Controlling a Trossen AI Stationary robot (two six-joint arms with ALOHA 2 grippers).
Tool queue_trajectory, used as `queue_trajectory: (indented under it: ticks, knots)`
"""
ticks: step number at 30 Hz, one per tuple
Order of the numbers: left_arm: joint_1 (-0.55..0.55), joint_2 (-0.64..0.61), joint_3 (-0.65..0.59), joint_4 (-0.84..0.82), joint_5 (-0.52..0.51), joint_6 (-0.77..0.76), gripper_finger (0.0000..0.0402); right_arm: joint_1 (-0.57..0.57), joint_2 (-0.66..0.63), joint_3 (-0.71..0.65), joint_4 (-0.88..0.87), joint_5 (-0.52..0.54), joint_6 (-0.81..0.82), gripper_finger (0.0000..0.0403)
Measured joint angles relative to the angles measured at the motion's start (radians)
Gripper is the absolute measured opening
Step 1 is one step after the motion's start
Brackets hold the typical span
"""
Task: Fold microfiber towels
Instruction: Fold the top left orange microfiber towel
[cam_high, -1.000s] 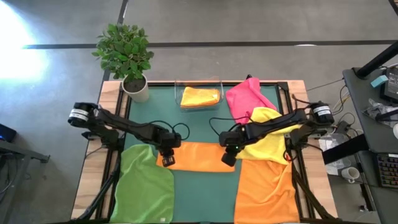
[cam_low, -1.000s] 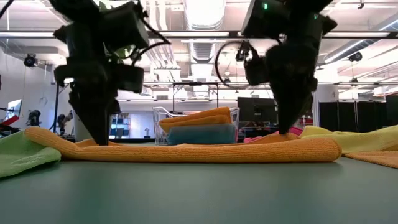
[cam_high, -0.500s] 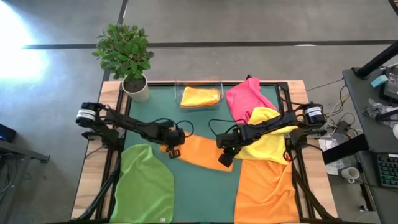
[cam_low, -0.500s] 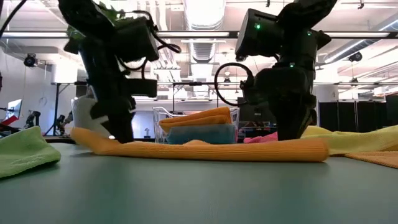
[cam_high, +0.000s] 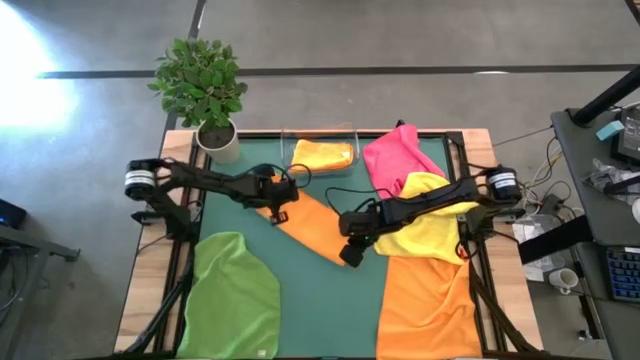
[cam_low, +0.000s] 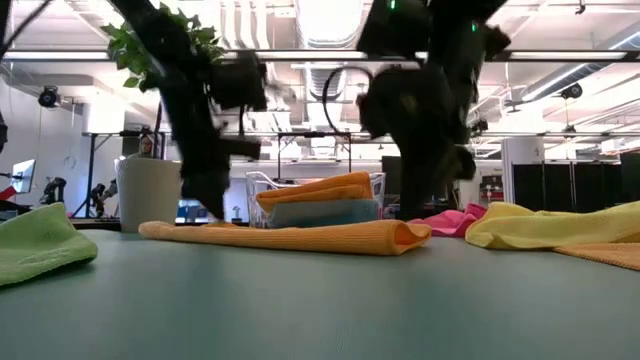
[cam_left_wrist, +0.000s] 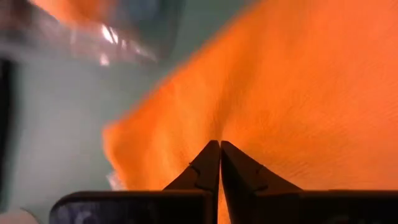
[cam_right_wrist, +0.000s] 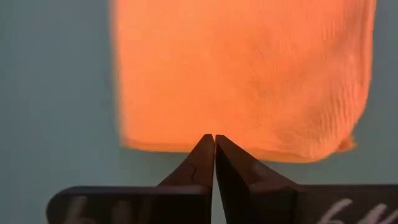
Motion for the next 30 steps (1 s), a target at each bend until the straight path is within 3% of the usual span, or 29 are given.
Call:
queue_trajectory:
  ticks: [4, 7, 11, 14, 22, 30]
  knots:
    - [-0.015, -0.091, 0.021, -0.04, 0.014, -0.013, 0.0, 0.0, -0.052, 0.01, -0.038, 0.041, -0.036, 0.0008]
    - [-0.035, -0.162, 0.034, -0.024, 0.095, -0.123, 0.0, 0.0, -0.116, 0.011, -0.094, 0.099, -0.053, 0.0008]
    - [-0.072, -0.222, 0.021, 0.126, 0.241, -0.249, 0.0, -0.003, -0.206, -0.016, -0.141, 0.175, -0.054, 0.0008]
    - [-0.121, -0.223, 0.015, 0.274, 0.257, -0.276, 0.0, -0.005, -0.264, -0.035, -0.14, 0.194, -0.062, 0.0008]
    - [-0.255, -0.097, 0.035, 0.572, 0.257, -0.294, 0.0, -0.005, -0.314, -0.044, -0.137, 0.194, -0.109, 0.0008]
    - [-0.357, 0.108, 0.092, 0.648, 0.257, -0.295, 0.0, -0.005, -0.286, -0.044, -0.133, 0.194, -0.175, 0.0009]
